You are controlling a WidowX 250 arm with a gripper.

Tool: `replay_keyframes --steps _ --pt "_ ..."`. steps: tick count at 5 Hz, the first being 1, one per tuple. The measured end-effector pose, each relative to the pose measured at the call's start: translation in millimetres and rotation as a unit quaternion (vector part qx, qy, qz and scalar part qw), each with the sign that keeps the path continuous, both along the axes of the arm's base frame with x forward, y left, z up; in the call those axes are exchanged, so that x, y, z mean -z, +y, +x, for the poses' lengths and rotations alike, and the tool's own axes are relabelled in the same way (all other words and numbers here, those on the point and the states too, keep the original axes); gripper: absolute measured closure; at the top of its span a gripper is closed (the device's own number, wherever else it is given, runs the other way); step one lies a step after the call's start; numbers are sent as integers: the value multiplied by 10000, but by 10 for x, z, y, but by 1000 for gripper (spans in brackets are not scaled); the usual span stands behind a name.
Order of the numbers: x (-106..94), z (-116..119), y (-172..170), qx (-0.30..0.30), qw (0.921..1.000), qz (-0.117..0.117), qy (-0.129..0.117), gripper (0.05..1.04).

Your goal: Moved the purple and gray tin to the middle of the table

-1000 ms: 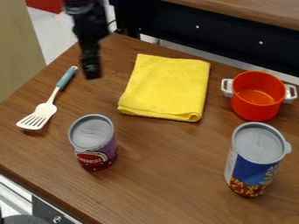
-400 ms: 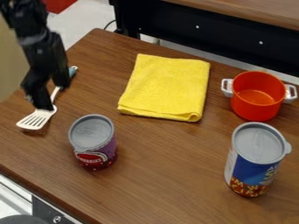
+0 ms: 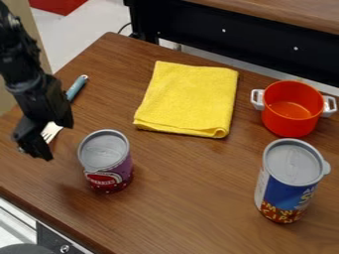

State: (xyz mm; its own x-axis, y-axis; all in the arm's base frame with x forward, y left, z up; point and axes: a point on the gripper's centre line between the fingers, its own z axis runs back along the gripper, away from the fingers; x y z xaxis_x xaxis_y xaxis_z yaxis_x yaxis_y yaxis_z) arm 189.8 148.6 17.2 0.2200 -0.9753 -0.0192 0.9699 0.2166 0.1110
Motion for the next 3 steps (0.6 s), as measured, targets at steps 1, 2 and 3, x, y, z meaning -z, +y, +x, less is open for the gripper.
replay_keyframes --steps 1,2,3 --pt "61 31 -120 60 9999 122 -2 85" --pt "58 104 -215 -41 10000 57 -60 85" --pt "80 111 -342 -202 9998 33 73 85"
